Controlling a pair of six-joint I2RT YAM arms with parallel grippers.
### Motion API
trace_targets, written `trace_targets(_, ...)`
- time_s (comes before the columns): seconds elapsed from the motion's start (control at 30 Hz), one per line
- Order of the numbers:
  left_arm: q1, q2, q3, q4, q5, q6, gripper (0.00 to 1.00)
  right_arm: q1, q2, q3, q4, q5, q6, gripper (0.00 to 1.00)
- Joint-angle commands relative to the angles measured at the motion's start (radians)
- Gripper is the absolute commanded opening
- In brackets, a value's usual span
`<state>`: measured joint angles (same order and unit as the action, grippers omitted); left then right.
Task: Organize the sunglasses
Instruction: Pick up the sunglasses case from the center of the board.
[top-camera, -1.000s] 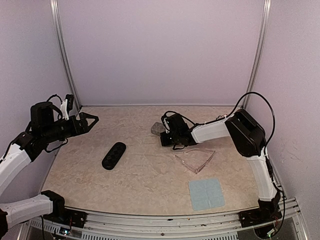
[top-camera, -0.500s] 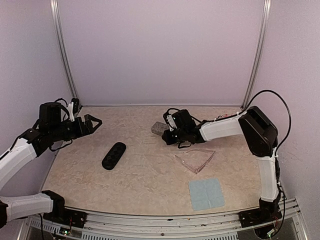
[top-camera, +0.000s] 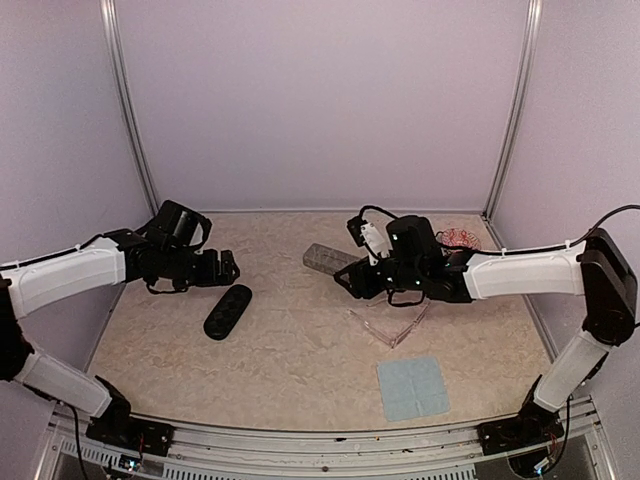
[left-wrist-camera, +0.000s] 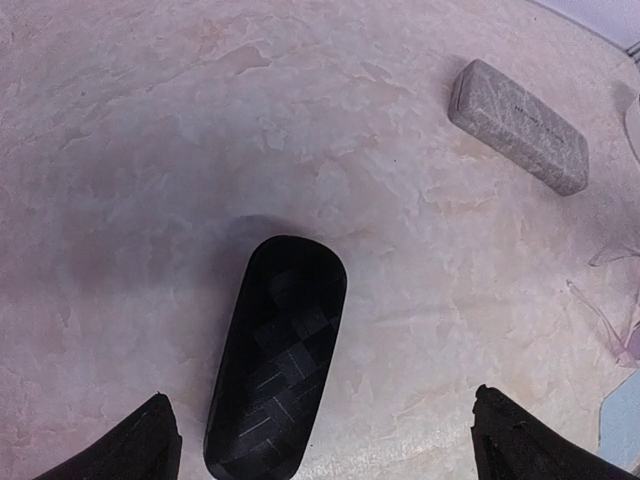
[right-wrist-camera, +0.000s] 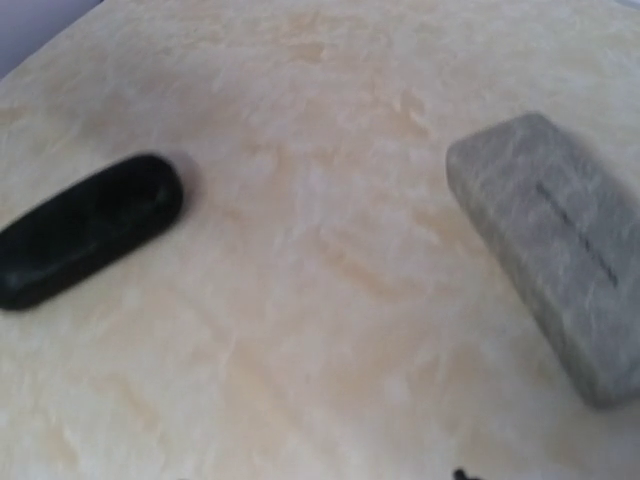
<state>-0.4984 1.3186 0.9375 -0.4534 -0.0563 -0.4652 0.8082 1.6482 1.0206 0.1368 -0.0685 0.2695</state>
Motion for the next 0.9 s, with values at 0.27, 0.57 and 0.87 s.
trace_targets(0.27,-0.138,0.357,0.232,-0.253,-0.322,0.049,0.99,0.008,-0.169,-0.182,0.016,0.043,-0.021,0.62)
trace_targets(0.57,-0.126,0.443,0.233,-0.270,-0.269,0.067,0.96,0.008,-0.181,-0.199,0.037,0.042,-0.017,0.64)
trace_targets(0.87,-0.117,0.496,0.232,-0.263,-0.239,0.073,0.82,0.008,-0.174,-0.195,0.036,0.044,-0.022,0.63)
